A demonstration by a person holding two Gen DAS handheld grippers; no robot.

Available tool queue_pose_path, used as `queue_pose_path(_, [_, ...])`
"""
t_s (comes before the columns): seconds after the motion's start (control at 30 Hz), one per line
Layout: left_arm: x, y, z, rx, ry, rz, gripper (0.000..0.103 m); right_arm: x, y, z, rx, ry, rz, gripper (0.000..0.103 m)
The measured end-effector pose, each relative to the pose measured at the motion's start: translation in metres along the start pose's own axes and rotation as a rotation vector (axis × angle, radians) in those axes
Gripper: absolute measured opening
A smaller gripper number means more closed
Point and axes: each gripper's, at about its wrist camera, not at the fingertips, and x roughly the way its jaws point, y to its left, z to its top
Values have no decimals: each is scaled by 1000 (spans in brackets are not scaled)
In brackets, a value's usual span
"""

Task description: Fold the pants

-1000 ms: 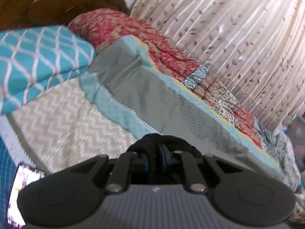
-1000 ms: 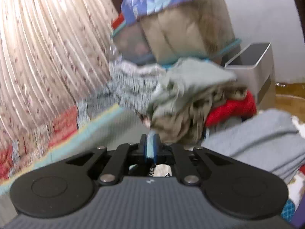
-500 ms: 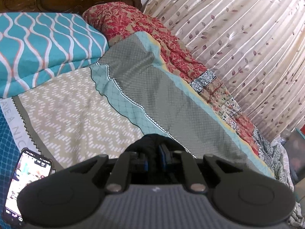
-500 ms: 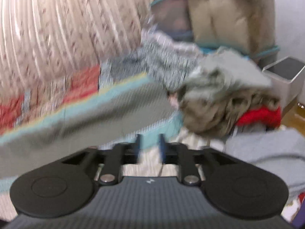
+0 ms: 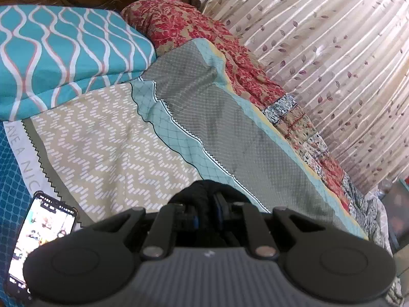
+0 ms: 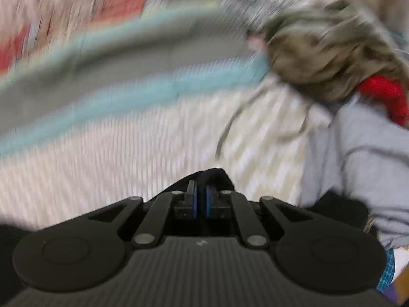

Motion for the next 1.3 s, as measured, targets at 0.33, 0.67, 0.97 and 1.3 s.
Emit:
queue_pose_path(0.33, [97,-17,6,-37,57,57,13,40,38,126,110,-226,-42,15])
queue_pose_path(0.67, [126,-27,-39,102,196,156,54,69,59,59,24,-193,-62,66])
queue_pose_path(0.97, [28,4,-66,23,242,52,79,10,74,-44,26,-139,187,67])
queue_pose_path(1.3, [15,19,-122,-48,385,-92,83,-36,131,-100,23,-58,395,67])
